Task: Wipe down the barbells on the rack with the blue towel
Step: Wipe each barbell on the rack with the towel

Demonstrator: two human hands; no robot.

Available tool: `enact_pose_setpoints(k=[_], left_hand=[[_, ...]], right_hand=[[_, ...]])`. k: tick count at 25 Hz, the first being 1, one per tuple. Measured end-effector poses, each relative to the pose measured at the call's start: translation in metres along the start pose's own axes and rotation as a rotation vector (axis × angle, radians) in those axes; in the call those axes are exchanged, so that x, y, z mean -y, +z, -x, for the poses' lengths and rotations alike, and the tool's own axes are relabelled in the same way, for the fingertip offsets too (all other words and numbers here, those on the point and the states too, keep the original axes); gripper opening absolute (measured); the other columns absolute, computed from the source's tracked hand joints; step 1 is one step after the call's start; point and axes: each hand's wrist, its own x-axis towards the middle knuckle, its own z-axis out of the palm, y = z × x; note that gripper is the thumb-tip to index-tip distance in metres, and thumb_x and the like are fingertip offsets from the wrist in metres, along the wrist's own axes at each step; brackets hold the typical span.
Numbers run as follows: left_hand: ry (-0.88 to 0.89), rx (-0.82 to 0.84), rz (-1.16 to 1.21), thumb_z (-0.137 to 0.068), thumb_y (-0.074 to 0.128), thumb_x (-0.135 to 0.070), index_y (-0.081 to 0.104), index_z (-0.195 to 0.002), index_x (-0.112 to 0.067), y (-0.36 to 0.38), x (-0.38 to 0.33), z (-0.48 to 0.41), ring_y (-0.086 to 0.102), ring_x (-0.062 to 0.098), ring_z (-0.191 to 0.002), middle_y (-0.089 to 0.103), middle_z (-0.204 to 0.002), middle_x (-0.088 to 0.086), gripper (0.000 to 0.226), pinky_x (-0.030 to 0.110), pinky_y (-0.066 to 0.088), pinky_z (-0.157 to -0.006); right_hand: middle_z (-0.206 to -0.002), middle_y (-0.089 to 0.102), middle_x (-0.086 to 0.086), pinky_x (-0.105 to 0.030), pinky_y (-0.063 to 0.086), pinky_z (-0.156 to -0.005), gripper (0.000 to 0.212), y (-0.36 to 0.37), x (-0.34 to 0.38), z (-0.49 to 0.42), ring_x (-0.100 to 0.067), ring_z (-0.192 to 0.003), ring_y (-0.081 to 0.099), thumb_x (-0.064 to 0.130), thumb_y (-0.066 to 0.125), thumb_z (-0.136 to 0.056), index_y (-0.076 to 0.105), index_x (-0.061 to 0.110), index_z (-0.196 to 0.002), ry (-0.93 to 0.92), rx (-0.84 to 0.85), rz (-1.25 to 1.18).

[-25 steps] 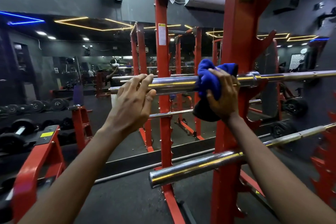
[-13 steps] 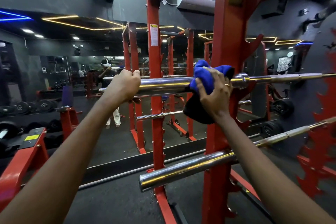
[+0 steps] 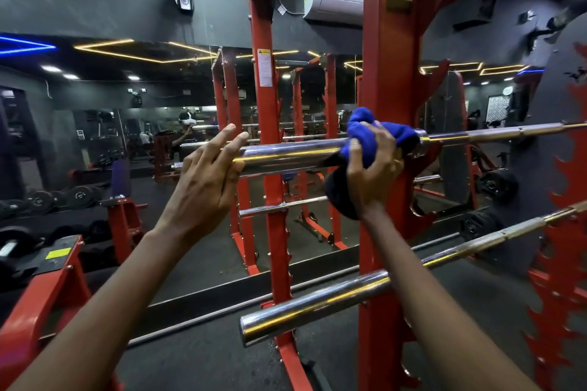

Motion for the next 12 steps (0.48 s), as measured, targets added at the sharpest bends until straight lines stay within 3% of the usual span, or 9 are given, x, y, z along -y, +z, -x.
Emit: enact_pose_setpoints(k=[2, 4, 7, 9, 12], left_hand=[[0.001, -0.054, 0.027, -0.107, 0.034, -0.032, 0.046, -0.149, -0.018, 0.003, 0.0, -0.001, 0.047, 0.027, -0.134, 0.046, -0.148, 0.01, 0.046, 0.041, 0.035, -0.111], [0.015, -0.122, -0.019, -0.106, 0.039, -0.03, 0.053, -0.143, -0.013, 0.004, 0.0, 0.0, 0.057, 0.033, -0.111, 0.053, -0.129, 0.015, 0.043, 0.05, 0.049, -0.091], [0.048, -0.17, -0.134, -0.106, 0.042, -0.029, 0.06, -0.137, -0.01, 0.005, 0.002, -0.001, 0.059, 0.033, -0.096, 0.058, -0.113, 0.017, 0.04, 0.047, 0.051, -0.073], [0.052, -0.184, -0.174, -0.108, 0.038, -0.031, 0.065, -0.128, -0.009, 0.002, 0.004, -0.008, 0.06, 0.032, -0.089, 0.061, -0.101, 0.016, 0.04, 0.045, 0.05, -0.069], [-0.083, -0.128, -0.121, -0.109, 0.029, -0.036, 0.068, -0.095, -0.006, -0.009, -0.008, -0.021, 0.061, 0.032, -0.071, 0.063, -0.077, 0.012, 0.051, 0.039, 0.046, -0.061]], right_hand=[[-0.141, 0.06, -0.001, -0.056, 0.037, -0.111, 0.045, 0.015, 0.035, 0.032, -0.023, -0.13, 0.056, 0.048, 0.06, -0.094, 0.065, 0.02, -0.128, -0.151, 0.103, -0.032], [-0.149, 0.052, -0.003, -0.055, 0.032, -0.115, 0.053, 0.024, 0.051, 0.058, -0.027, -0.136, 0.05, 0.048, 0.064, -0.092, 0.059, 0.021, -0.137, -0.345, 0.245, -0.007], [-0.157, 0.04, -0.004, -0.054, 0.03, -0.115, 0.071, 0.015, 0.019, 0.045, -0.034, -0.141, 0.043, 0.041, 0.069, -0.085, 0.041, 0.026, -0.148, -0.622, 0.358, 0.096], [-0.158, 0.041, -0.006, -0.053, 0.032, -0.113, 0.071, 0.0, -0.019, 0.019, -0.033, -0.14, 0.045, 0.042, 0.066, -0.086, 0.039, 0.024, -0.149, -0.63, 0.34, 0.151], [-0.152, 0.05, -0.008, -0.052, 0.034, -0.113, 0.057, -0.022, -0.065, -0.01, -0.027, -0.138, 0.048, 0.04, 0.056, -0.095, 0.05, 0.015, -0.145, -0.373, 0.171, 0.153]])
